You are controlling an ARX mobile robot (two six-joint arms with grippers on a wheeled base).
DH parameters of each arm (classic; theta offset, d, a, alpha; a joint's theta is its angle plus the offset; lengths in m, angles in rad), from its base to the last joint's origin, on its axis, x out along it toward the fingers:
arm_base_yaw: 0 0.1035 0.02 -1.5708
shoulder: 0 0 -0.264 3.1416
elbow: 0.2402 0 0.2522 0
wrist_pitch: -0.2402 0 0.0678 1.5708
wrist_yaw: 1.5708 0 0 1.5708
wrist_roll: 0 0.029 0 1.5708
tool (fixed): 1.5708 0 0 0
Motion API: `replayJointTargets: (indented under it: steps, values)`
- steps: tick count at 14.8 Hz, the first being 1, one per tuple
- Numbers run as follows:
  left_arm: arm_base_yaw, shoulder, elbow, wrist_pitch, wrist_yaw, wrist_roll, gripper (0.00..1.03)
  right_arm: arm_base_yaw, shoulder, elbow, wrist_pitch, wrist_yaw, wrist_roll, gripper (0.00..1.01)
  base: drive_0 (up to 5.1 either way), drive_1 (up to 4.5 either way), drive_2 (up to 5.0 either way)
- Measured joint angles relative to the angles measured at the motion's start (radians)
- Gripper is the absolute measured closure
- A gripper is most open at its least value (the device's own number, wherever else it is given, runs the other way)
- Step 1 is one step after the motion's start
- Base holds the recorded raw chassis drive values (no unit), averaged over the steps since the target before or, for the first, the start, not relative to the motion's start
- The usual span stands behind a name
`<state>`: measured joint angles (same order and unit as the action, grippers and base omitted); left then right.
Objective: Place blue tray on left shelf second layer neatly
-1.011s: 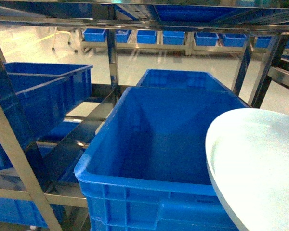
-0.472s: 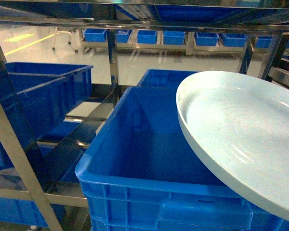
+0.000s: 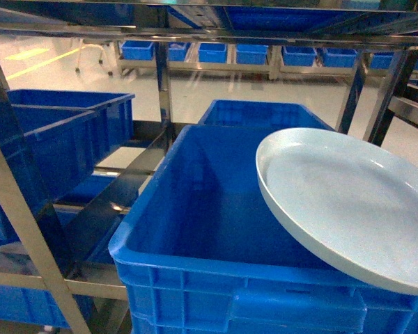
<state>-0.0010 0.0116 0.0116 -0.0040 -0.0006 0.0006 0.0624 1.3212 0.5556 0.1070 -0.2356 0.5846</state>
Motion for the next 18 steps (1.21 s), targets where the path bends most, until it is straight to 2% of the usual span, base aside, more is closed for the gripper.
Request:
replayJointTargets:
  steps: [2, 3, 6, 10, 11, 12, 16, 17, 18]
  values:
    - [0.000, 0.000, 0.000, 0.000, 0.000, 0.000, 0.05, -0.013, 0.048, 0.025, 0.041, 0.011, 0.004, 0.99, 0.0, 0.00, 0.0]
    - [0.000, 0.000, 0.000, 0.000, 0.000, 0.000, 0.05, -0.018, 0.080, 0.037, 0.065, 0.031, 0.008, 0.99, 0.0, 0.00, 0.0]
    - [0.000, 0.000, 0.000, 0.000, 0.000, 0.000, 0.05, -0.016, 0.137, 0.061, 0.092, 0.051, 0.024, 0.99, 0.0, 0.00, 0.0]
    - [0.000, 0.000, 0.000, 0.000, 0.000, 0.000, 0.05, 0.018, 0.212, 0.100, 0.148, 0.091, 0.033, 0.99, 0.0, 0.00, 0.0]
    - [0.000, 0.000, 0.000, 0.000, 0.000, 0.000, 0.05, 0.062, 0.251, 0.100, 0.164, 0.116, 0.048, 0.99, 0.0, 0.00, 0.0]
    - [0.000, 0.000, 0.000, 0.000, 0.000, 0.000, 0.05, 0.088, 0.313, 0.112, 0.192, 0.171, 0.051, 0.99, 0.0, 0.00, 0.0]
    - [0.000, 0.000, 0.000, 0.000, 0.000, 0.000, 0.05, 0.077, 0.377, 0.123, 0.275, 0.239, 0.082, 0.99, 0.0, 0.00, 0.0]
    - [0.000, 0.000, 0.000, 0.000, 0.000, 0.000, 0.05, 0.073, 0.380, 0.123, 0.286, 0.246, 0.089, 0.94, 0.0, 0.00, 0.0]
    - [0.000, 0.000, 0.000, 0.000, 0.000, 0.000, 0.05, 0.066, 0.380, 0.124, 0.293, 0.260, 0.094, 0.83, 0.0, 0.00, 0.0]
